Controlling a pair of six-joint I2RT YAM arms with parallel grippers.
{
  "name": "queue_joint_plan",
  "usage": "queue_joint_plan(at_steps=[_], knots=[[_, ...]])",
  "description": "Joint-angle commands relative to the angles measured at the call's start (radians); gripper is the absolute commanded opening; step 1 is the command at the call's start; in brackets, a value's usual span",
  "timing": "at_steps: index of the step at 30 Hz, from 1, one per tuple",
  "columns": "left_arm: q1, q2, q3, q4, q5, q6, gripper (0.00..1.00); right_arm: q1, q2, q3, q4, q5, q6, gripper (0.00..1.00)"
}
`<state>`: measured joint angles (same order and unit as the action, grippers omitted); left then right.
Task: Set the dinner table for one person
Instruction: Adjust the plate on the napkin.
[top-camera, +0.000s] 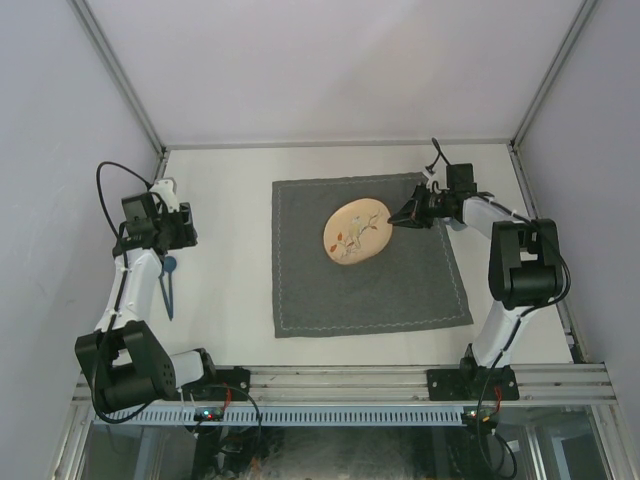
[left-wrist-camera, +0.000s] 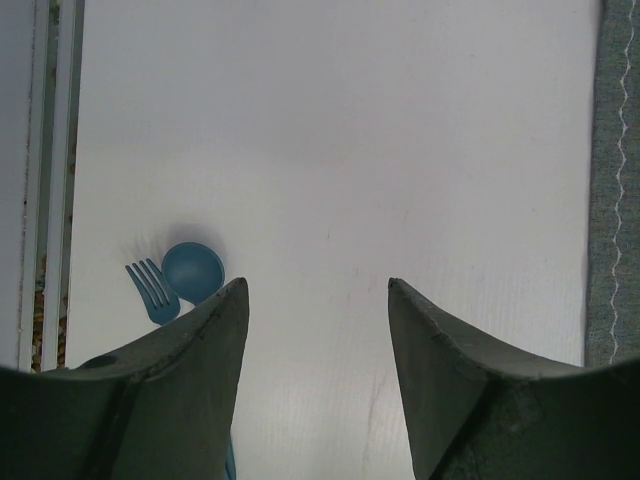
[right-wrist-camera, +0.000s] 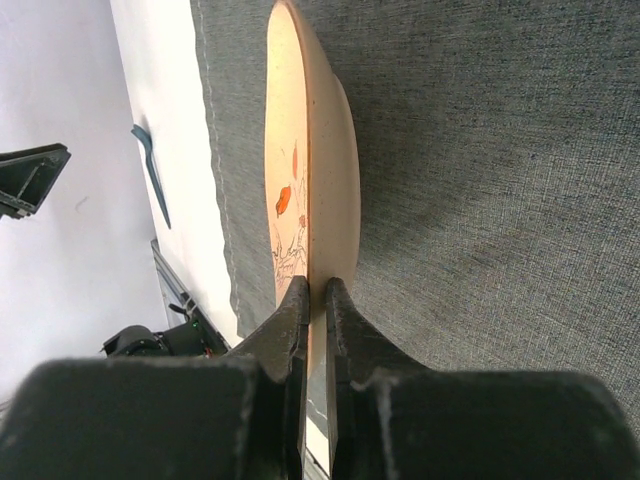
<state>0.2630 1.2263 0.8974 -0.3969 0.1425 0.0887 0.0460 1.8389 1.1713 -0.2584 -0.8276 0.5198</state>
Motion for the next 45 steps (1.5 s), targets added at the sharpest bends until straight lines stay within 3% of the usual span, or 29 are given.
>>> queue_joint_plan(at_steps=[1, 15, 26, 35, 41, 45], knots=[[0.006, 0.001, -0.02, 0.036, 0.02, -0.006, 0.62, 0.015, -0.005, 0.012, 0.03, -0.021, -0.008, 0.0], [0.007, 0.001, -0.016, 0.032, 0.013, 0.006, 0.62, 0.04, 0.089, 0.081, -0.147, 0.111, -0.155, 0.0], [0.008, 0.003, -0.02, 0.03, 0.012, 0.009, 0.62, 0.075, 0.201, 0.21, -0.291, 0.133, -0.224, 0.0], [0.008, 0.011, -0.017, 0.033, 0.017, 0.008, 0.62, 0.11, 0.222, 0.271, -0.381, 0.168, -0.304, 0.39], [0.008, 0.011, -0.015, 0.031, 0.02, 0.008, 0.62, 0.124, 0.156, 0.322, -0.441, 0.186, -0.357, 0.4], [0.009, 0.006, -0.013, 0.027, 0.022, 0.008, 0.62, 0.146, 0.08, 0.387, -0.494, 0.285, -0.43, 0.4]])
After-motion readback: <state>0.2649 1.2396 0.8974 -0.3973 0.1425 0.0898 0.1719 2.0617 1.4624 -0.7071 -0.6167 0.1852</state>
